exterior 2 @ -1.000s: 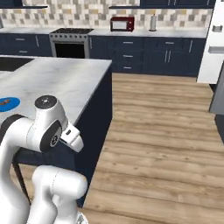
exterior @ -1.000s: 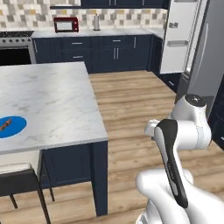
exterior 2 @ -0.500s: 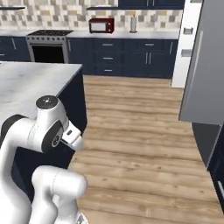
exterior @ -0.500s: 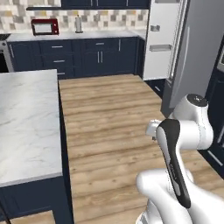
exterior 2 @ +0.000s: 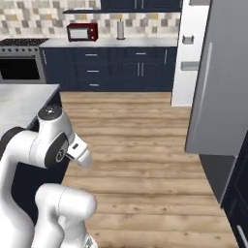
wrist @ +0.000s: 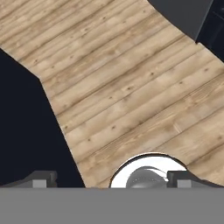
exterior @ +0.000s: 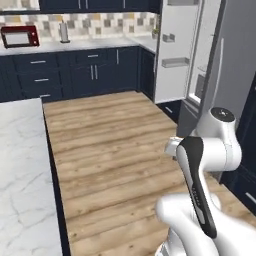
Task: Pick up the pear and apple from the fridge and place one fruit on each plate on the dining counter.
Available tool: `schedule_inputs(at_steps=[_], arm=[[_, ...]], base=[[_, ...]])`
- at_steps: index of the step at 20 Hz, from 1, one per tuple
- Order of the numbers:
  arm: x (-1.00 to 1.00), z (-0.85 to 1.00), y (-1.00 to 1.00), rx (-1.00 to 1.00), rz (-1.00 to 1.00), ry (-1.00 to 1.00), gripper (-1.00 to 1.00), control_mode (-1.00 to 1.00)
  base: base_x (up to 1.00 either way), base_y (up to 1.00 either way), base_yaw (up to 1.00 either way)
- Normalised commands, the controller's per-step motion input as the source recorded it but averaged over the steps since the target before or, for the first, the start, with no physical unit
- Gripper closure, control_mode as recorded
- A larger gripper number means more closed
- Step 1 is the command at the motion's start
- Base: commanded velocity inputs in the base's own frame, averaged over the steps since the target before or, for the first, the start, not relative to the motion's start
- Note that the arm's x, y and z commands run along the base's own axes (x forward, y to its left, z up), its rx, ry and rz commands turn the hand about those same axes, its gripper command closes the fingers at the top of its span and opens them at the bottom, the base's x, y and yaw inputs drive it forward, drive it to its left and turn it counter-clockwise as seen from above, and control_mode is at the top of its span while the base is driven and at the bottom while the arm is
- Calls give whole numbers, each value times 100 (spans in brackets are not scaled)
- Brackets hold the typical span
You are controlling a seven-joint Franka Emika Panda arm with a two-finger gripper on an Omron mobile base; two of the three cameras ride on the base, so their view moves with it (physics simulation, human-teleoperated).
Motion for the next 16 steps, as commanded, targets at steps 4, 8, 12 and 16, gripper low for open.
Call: schedule_inputs(at_steps=[4,8,12,16], arm=[[0,0,0,0,0,0,-100,100],[0,0,0,0,0,0,-100,100],[0,0,0,0,0,0,-100,100],[0,0,0,0,0,0,-100,100]], base=[[100,-4,-29],[100,-10,-31],[100,-12,-36],[100,-6,-38]])
